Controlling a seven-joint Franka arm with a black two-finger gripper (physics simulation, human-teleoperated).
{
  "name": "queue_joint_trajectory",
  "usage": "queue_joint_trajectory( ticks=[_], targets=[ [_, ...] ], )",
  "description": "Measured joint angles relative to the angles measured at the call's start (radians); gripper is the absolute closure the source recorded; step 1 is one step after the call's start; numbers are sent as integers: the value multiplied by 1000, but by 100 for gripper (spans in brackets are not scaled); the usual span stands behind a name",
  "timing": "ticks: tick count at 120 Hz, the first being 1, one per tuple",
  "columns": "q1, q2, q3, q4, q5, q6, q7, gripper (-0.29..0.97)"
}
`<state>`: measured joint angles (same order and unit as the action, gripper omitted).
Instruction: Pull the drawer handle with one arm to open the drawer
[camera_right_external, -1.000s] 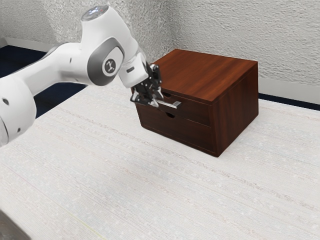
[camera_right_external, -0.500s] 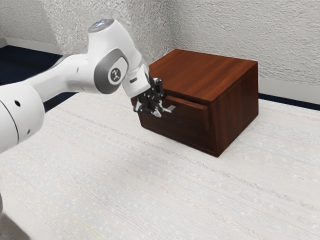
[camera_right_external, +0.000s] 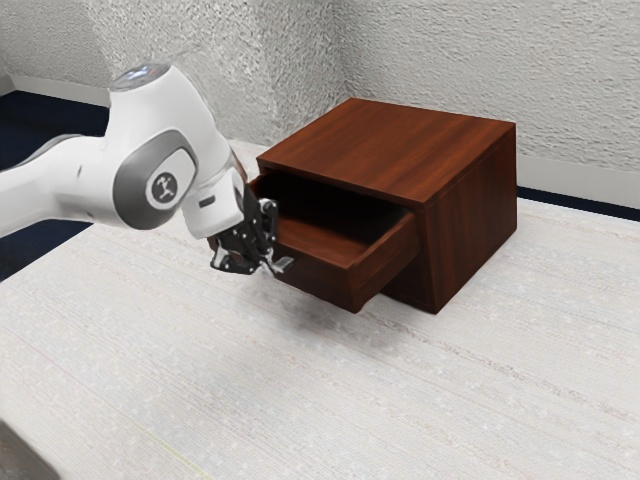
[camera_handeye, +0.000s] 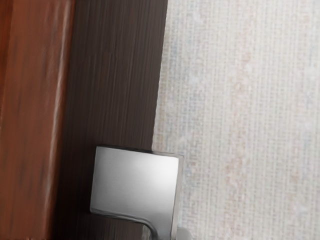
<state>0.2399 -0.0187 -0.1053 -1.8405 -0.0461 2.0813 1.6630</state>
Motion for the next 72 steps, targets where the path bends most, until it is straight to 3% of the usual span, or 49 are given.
queue_joint_trajectory(
  ticks=[24, 35, 42, 49, 61, 72],
  targets=[
    [24, -119, -13, -136, -2, 5, 6, 80],
    [5, -168, 2, -191, -2, 5, 8, 64],
    [-11, -193, 19, -224, 0, 6, 9, 65],
    [-23, -210, 38, -245, 2, 6, 10, 55],
    [-22, -242, 42, -269, 2, 2, 11, 55],
    [-21, -275, 44, -276, 5, -9, 12, 65]
  ],
)
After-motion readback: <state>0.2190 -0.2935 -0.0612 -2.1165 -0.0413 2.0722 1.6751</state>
